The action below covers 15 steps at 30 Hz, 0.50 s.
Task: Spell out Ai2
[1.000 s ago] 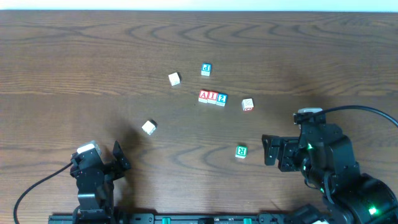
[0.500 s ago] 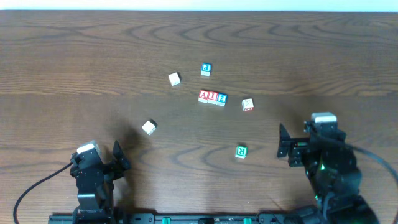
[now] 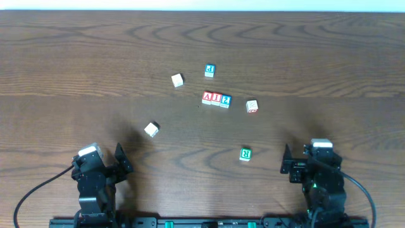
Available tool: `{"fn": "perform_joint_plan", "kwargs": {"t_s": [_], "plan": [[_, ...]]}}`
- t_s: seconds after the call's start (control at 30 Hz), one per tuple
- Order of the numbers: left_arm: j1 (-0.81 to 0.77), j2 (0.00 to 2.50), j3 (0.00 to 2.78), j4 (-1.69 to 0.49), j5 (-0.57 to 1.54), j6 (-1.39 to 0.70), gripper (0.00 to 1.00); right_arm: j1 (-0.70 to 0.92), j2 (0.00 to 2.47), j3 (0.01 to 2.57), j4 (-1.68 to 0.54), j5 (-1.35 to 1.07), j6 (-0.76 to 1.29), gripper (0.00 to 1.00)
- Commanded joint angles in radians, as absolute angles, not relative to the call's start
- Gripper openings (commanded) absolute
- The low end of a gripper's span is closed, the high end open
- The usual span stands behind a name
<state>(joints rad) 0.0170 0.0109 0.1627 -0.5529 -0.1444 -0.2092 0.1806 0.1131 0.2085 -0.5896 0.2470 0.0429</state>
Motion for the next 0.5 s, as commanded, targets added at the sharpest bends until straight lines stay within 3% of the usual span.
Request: {"fn": "perform_joint_plan", "kwargs": {"t_s": [0.0, 0.47], "plan": [[0.021, 0.004, 0.148, -0.549, -0.147, -0.216, 0.95, 0.173, 0.075, 0.183, -0.586, 0.254, 0.029, 0.99], [0.021, 0.004, 0.147, -0.549, -0.148, -0.216, 0.95, 0.173, 0.005, 0.155, -0.586, 0.254, 0.028, 0.99]]}}
